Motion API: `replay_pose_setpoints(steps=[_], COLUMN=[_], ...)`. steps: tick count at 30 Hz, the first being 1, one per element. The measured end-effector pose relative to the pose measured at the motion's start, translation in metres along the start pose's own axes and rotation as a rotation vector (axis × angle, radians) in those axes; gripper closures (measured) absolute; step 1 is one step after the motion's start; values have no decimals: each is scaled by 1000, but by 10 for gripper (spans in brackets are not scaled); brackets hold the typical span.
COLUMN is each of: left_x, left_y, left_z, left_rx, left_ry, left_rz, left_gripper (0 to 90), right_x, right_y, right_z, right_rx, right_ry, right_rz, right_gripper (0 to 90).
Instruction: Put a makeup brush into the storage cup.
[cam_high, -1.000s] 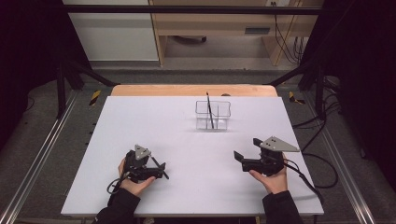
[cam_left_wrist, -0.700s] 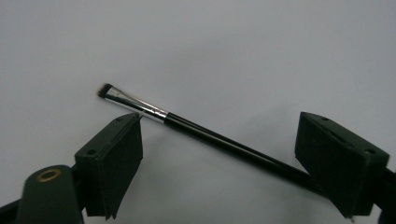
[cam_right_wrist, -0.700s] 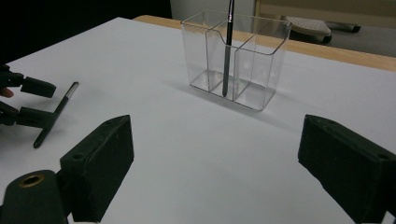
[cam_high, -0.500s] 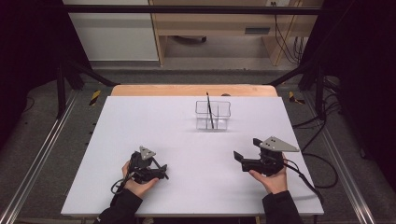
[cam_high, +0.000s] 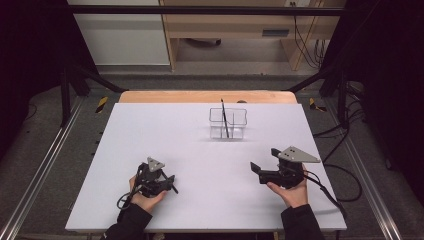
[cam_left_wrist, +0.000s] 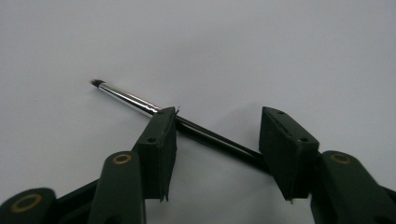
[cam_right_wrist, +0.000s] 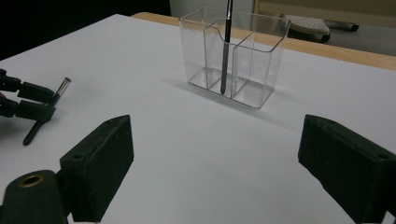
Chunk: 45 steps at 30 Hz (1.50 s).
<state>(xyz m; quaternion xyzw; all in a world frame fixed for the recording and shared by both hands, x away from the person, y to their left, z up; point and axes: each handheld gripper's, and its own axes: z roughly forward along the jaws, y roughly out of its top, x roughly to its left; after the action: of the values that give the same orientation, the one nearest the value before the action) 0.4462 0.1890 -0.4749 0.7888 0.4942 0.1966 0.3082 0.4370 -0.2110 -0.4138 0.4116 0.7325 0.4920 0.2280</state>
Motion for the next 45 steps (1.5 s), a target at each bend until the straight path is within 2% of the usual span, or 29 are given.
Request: replay_pose_setpoints(steps=[11,24,32,33,34,35,37,40,44,45], left_x=[1,3,4,4,4,5,3,2,0,-1], left_y=[0,0,0,0,0,0,-2,-1,2,3], left_z=[-3,-7,-9,-10,-11,-11,-6,-7,-8,-9], left_rx=[12,19,14,5,5,7,41,19,-16,-27], left_ry=[-19,-89,-112,-120,-125,-126,-127,-139,-121,-117], left_rz=[22,22,24,24,33,37,49,46,23,15], left_gripper=[599,728,776,797,878,893,893,855,734,681], right_x=[0,0,-1,-1,-1,-1,-1,-1,-1,-1], right_y=[0,0,0,0,0,0,0,0,0,0], right_z=[-1,0,-1,-1,-1,-1,0,-1,-1,-1], right_rx=[-1,1,1,0,0,0,1,1,-1,0], right_ry=[1,2,2,3,3,2,3,2,3,3], right_rz=[1,2,2,3,2,3,5,4,4,3], right_gripper=[107,106,105,105,105,105,105,105,105,105])
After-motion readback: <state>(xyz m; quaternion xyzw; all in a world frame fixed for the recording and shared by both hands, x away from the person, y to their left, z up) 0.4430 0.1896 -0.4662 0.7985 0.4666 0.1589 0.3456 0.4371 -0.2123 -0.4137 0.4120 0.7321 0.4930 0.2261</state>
